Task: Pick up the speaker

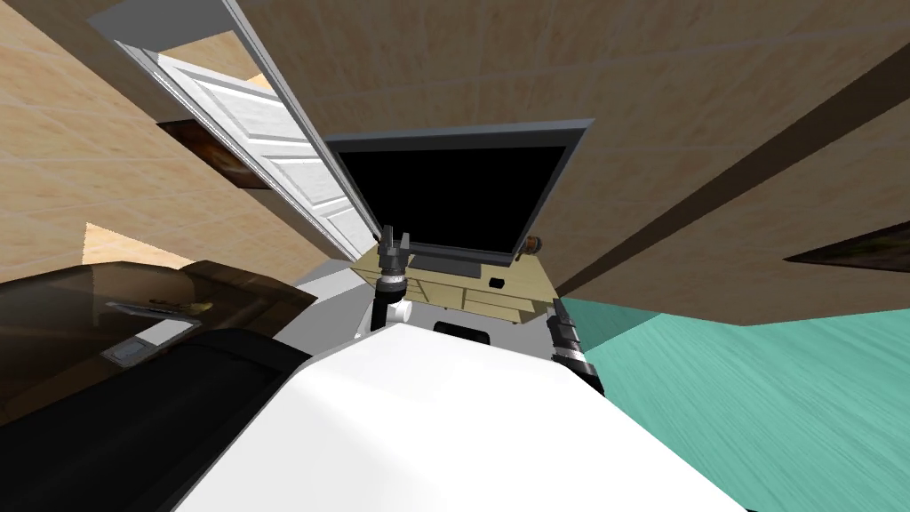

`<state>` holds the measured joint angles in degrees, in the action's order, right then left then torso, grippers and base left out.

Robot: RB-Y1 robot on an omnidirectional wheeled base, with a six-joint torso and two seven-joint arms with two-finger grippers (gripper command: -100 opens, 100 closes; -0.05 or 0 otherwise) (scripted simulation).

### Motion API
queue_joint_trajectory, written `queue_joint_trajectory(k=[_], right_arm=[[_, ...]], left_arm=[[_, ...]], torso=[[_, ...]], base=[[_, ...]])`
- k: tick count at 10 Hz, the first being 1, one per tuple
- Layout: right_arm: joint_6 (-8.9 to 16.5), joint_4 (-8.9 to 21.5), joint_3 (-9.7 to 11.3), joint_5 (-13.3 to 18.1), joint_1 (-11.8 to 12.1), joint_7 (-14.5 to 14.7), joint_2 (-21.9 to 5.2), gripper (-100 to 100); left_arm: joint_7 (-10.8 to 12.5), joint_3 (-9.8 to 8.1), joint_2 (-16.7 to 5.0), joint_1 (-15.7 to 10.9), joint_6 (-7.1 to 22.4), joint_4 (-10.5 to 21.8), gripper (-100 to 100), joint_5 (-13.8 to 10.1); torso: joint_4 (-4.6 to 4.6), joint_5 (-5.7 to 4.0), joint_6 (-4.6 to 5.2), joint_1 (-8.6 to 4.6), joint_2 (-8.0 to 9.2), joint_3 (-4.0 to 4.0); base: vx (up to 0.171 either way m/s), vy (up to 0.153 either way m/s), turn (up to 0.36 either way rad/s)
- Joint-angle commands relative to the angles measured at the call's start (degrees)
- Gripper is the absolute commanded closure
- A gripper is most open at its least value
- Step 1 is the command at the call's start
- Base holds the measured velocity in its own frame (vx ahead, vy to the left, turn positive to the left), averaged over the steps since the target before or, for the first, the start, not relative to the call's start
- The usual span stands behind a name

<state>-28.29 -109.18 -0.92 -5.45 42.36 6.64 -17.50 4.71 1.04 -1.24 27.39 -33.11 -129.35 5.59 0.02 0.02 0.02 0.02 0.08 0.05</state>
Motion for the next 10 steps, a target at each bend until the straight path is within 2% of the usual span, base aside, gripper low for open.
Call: queue_joint_trajectory(k=[1, 2, 3, 4, 5, 6, 7, 8, 9, 10], right_arm=[[-0.2, 2.86, 0.27, 0.16, 2.38, 2.0, -2.12, -100], [-0.2, 3.75, 0.27, 0.16, 2.38, 2.0, -2.12, -100], [-0.39, 5.17, 0.64, 0.42, 4.11, 3.76, -3.82, -100], [-0.39, 6.77, 0.64, 0.42, 4.11, 3.76, -3.82, -100], [-0.62, 8.4, 1.09, 0.76, 5.78, 5.57, -5.47, -100], [-0.62, 10.3, 1.09, 0.76, 5.78, 5.57, -5.47, -100], [-0.9, 11.67, 1.62, 1.17, 7.37, 7.42, -7.08, -100], [-0.9, 13.6, 1.62, 1.17, 7.37, 7.42, -7.08, -100], [-1.22, 15.68, 2.22, 1.66, 8.85, 9.31, -8.62, -100], [-1.22, 17.04, 2.22, 1.66, 8.85, 9.31, -8.62, -100]], left_arm=[[0.0, 0.0, 0.0, 0.0, 0.0, 0.0, 0, 0.0], [0.0, 0.0, 0.0, -0.01, 0.0, 0.0, 0, 0.0], [0.0, 0.0, 0.0, 0.0, 0.0, 0.0, 0, 0.0], [0.0, 0.0, 0.0, -0.01, 0.0, 0.0, 0, 0.0], [0.0, 0.0, 0.0, 0.0, 0.0, 0.0, 0, 0.0], [0.0, 0.0, 0.0, -0.01, 0.0, 0.0, 0, 0.0], [0.0, 0.0, 0.0, 0.0, 0.0, 0.0, 0, 0.0], [0.0, 0.0, 0.0, -0.01, 0.0, 0.0, 0, 0.0], [0.0, 0.0, 0.0, 0.0, 0.0, 0.0, 0, 0.0], [0.0, 0.0, 0.0, 0.0, 0.0, 0.0, 0, 0.0]], torso=[[0.0, 0.0, 0.0, 0.0, 0.0, 0.0], [0.0, 0.0, -0.04, -0.03, -0.01, 0.0], [0.0, -0.02, 0.0, -0.07, -0.03, -0.02], [-0.01, -0.02, -0.04, -0.06, -0.04, -0.02], [-0.01, -0.02, 0.0, -0.07, -0.04, -0.02], [-0.01, -0.01, -0.05, -0.07, -0.05, -0.03], [-0.01, -0.02, 0.01, -0.08, -0.05, -0.03], [-0.01, -0.01, -0.04, -0.06, -0.05, -0.03], [-0.01, -0.02, 0.0, -0.07, -0.06, -0.03], [-0.01, 0.0, -0.03, -0.04, -0.05, -0.03]], base=[[-0.002, 0.014, 0.239], [0.001, 0.003, 0.107], [0.003, 0.008, 0.248], [0.004, 0.001, 0.144], [0.005, 0.011, 0.302], [0.004, 0.001, 0.121], [0.005, 0.013, 0.281], [0.006, 0.006, 0.152], [0.008, 0.02, 0.298], [0.007, 0.012, 0.173]])
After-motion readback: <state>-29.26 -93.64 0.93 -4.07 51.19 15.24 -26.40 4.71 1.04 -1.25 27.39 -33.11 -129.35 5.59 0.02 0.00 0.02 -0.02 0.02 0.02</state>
